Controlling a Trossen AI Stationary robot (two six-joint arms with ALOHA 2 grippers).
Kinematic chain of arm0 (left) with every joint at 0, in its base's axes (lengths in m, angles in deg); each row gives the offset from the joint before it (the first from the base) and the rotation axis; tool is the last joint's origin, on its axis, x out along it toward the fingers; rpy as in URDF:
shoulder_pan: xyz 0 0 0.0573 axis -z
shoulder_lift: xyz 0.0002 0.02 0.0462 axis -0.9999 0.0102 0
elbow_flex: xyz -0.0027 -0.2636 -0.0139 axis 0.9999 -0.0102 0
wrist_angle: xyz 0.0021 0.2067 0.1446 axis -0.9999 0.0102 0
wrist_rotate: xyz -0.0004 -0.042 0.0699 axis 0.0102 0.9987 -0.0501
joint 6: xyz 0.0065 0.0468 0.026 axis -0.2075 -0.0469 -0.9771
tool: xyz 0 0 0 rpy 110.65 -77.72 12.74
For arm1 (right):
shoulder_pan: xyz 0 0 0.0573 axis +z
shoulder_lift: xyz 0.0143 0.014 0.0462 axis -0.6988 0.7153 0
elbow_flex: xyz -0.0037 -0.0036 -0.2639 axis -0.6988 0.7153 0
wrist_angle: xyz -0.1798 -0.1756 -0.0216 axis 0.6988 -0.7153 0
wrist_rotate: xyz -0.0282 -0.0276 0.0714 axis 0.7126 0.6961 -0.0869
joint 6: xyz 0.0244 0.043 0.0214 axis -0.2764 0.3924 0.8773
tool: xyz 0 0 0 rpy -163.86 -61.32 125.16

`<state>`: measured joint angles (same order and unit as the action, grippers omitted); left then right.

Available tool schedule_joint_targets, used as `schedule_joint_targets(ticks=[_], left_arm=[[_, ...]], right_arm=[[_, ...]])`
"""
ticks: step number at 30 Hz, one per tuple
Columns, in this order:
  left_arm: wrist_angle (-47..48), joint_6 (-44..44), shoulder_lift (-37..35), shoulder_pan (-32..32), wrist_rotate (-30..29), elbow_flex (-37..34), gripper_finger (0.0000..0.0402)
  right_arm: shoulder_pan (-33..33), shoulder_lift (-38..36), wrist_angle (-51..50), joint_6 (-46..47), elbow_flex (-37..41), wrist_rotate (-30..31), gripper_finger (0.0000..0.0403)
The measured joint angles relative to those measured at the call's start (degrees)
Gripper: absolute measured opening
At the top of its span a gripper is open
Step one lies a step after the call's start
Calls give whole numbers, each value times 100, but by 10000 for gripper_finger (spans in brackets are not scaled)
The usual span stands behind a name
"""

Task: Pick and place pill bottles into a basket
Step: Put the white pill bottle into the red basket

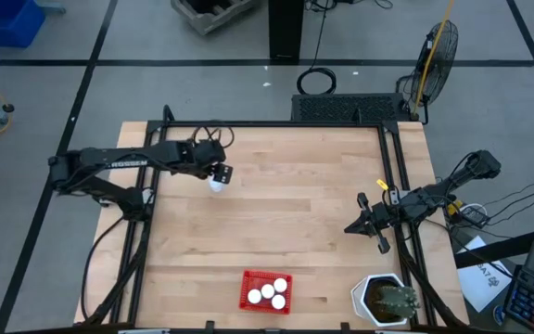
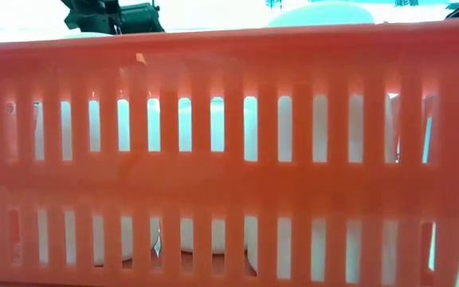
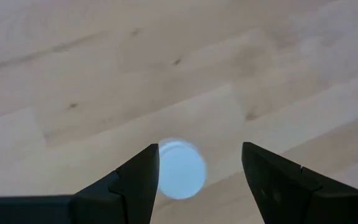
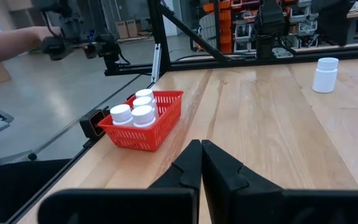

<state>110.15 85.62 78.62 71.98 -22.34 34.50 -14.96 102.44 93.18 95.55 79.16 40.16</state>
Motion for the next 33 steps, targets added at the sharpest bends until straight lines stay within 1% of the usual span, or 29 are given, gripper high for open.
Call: schedule_joint_targets(ticks=[9, 13, 20, 27, 33], left_arm=[[107, -68, 443, 66, 33, 0, 234], [62, -125, 554, 64, 142, 0, 234], [242, -141, 584, 66, 116, 0, 234], [226, -128, 586, 71, 109, -5, 234], [202, 19, 584, 111, 188, -277, 234]], right_arm=[[-1, 0, 0, 0, 0, 0, 4], [-1, 0, 1, 0, 0, 0, 4], [-1, 2, 2, 0, -1, 0, 4], [-2, 0, 2, 0, -1, 0, 4], [-1, 0, 2, 0, -1, 0, 4]])
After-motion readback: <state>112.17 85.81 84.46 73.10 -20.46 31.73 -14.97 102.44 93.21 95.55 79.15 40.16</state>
